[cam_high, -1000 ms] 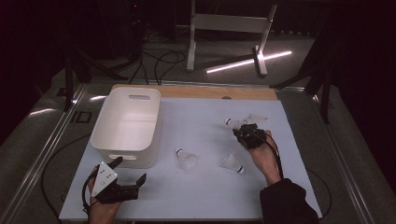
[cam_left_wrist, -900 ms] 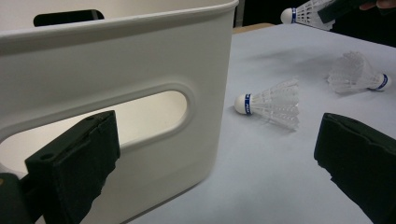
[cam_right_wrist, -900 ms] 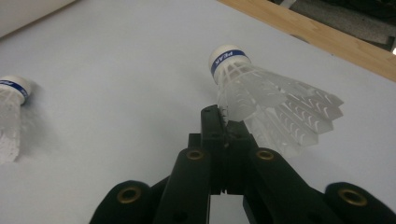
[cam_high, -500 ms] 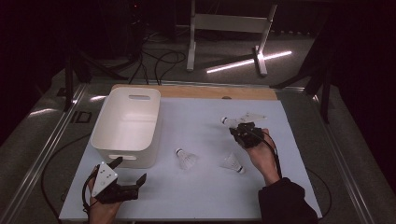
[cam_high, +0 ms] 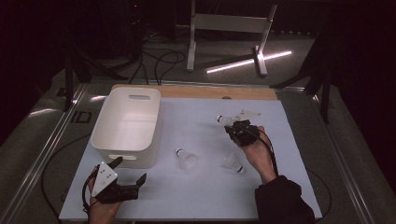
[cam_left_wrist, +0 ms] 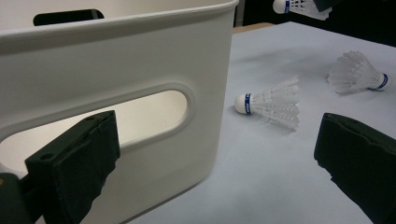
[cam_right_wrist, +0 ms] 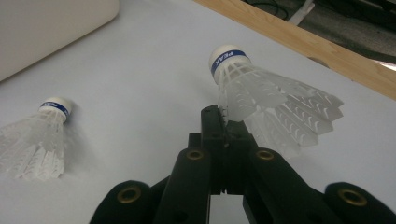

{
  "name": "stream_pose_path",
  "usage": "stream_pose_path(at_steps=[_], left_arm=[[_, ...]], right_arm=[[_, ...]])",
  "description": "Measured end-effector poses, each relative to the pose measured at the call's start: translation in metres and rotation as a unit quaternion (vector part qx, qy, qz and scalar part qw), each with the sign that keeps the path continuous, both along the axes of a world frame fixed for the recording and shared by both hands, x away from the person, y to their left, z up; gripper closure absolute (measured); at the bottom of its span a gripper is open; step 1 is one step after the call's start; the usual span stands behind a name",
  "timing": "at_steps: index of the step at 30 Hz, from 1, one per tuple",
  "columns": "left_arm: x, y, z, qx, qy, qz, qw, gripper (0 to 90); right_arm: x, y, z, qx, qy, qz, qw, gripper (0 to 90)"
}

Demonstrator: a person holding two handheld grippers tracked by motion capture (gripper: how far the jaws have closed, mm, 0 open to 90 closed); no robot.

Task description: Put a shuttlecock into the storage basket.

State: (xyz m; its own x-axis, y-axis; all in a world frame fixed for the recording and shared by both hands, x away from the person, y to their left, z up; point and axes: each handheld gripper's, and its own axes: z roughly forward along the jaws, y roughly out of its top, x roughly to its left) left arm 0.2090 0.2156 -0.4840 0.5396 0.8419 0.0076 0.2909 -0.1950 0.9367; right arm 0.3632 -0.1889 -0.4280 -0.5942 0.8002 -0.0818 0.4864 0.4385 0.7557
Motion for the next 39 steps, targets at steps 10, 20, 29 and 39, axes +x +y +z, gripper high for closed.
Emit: stream_pose_path(at_steps=[10,20,29,39], left_arm=[[0.000,0.000,0.000,0.000,0.000,0.000,1.0000,0.6],[0.000,0.000,0.000,0.001,0.000,0.000,1.0000,0.6],[0.000,0.000,0.000,0.001,0.000,0.000,1.0000,0.6],[0.000,0.000,0.000,0.000,0.000,0.000,1.0000,0.6]], right_arm=[[0.001,0.009,0.006,0.005,-0.004,0.007,1.0000,90.0],[0.003,0.018,0.015,0.016,-0.007,0.012,0.9998,90.0],[0.004,0.022,0.019,0.024,-0.008,0.014,0.9996,89.9],[0.004,0.028,0.022,0.028,-0.009,0.023,0.9993,89.9]])
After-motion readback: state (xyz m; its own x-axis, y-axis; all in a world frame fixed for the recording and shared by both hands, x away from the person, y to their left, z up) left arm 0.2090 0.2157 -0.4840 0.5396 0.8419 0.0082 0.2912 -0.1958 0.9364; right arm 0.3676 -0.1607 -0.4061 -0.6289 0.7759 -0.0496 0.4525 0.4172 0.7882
